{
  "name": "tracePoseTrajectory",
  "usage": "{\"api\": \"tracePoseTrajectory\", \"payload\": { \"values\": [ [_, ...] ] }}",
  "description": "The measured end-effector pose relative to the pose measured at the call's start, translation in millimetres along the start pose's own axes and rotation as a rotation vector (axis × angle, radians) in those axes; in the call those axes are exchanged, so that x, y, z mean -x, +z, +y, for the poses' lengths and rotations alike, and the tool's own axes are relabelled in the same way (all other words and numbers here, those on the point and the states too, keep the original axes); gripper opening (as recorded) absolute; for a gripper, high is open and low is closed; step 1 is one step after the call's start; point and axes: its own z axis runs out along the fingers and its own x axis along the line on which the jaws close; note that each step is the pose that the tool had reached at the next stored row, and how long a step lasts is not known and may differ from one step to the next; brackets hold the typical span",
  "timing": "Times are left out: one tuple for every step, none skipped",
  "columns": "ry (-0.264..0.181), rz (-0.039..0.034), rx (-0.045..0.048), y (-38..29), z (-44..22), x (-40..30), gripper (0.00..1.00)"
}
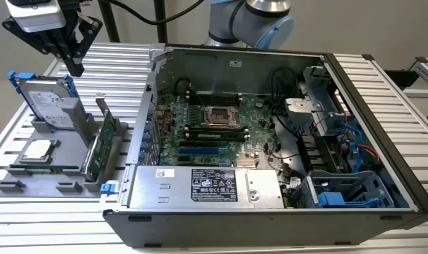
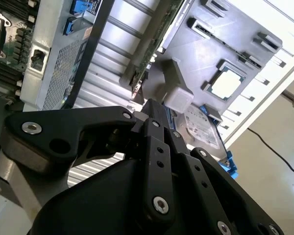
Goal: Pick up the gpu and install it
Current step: 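Pick up the gpu and move the gpu toward the slot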
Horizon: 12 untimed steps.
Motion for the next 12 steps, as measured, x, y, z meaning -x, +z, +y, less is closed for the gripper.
{"api": "tracePoseTrajectory", "payload": {
  "values": [
    [0.000,-0.0001,0.0001,0.0,-0.2,0.0,0.00],
    [0.000,0.0000,0.0000,0.0,-0.4,0.0,0.00],
    [0.000,0.0000,0.0000,0.0,-0.7,0.0,0.00],
    [0.000,0.0000,0.0000,0.0,-1.0,0.1,0.00],
    [0.000,0.0000,0.0000,-0.1,-1.3,0.1,0.00],
    [0.000,0.0000,0.0000,-0.1,-1.6,0.1,0.00],
    [0.000,0.0000,0.0000,-0.1,-1.8,0.1,0.00],
    [0.000,0.0000,0.0000,-0.1,-2.1,0.1,0.00],
    [0.000,0.0000,0.0000,-0.1,-2.3,0.2,0.00],
    [0.000,0.0000,0.0000,-0.1,-2.6,0.2,0.00],
    [0.000,0.0001,0.0000,-0.2,-2.8,0.2,0.00],
    [0.000,0.0001,0.0000,-0.2,-3.0,0.2,0.00]
  ]
}}
